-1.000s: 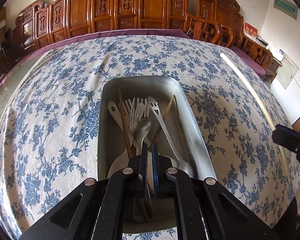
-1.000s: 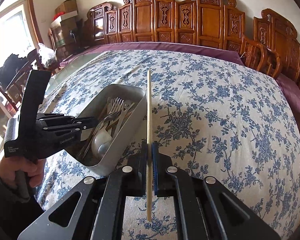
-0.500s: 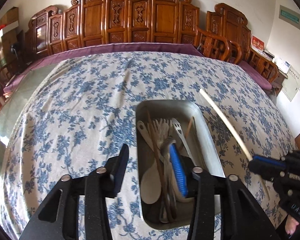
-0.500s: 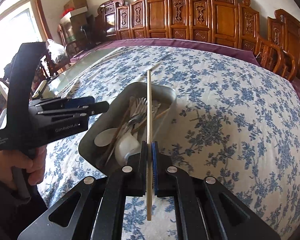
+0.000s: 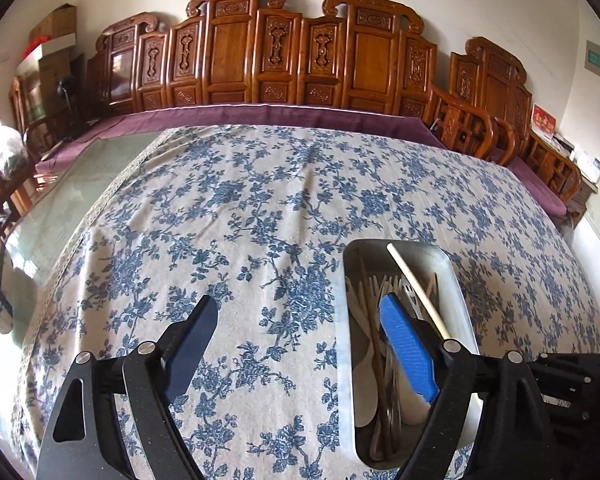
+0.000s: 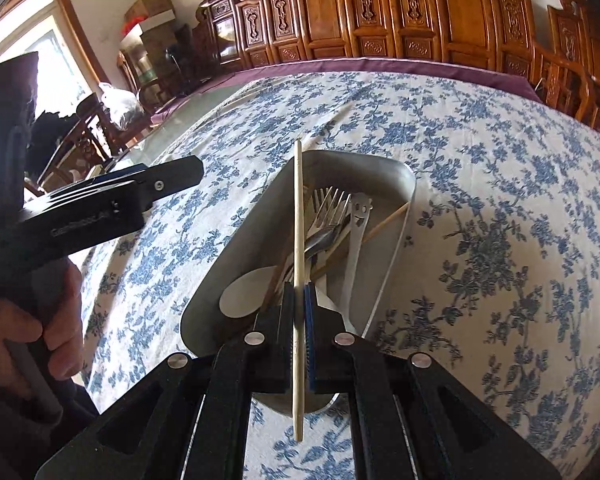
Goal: Organize utensils
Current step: 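Lower the bamboo chopstick into the tray and open the right tool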
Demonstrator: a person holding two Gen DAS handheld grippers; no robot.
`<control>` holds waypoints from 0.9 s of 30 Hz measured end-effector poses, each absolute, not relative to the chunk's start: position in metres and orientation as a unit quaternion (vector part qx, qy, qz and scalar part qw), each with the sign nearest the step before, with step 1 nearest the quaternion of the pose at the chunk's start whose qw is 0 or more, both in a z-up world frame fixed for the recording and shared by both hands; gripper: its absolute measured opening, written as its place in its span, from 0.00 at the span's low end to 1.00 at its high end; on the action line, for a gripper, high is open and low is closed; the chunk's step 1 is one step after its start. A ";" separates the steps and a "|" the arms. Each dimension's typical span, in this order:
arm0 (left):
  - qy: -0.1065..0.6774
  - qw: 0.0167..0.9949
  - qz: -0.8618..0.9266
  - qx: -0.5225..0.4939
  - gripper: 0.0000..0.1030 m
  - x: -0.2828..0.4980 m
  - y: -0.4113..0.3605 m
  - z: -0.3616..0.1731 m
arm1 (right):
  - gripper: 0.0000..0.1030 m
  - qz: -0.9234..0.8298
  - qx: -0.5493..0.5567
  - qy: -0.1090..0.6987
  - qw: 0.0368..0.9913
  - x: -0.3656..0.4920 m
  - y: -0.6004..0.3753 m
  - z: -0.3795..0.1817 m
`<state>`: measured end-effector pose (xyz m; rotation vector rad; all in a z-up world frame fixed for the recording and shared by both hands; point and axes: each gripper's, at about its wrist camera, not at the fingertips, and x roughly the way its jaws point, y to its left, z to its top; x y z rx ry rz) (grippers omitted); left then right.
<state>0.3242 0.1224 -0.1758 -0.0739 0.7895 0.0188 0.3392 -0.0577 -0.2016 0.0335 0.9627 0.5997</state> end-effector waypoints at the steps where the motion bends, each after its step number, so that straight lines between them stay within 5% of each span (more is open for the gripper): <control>1: 0.385 0.922 0.010 -0.038 0.79 0.325 0.124 -0.176 | 0.06 0.284 0.020 0.458 0.842 0.342 -0.056 -0.203; 27: 0.396 0.917 0.015 -0.040 0.79 0.328 0.128 -0.181 | 0.06 0.259 0.019 0.476 0.840 0.372 -0.040 -0.229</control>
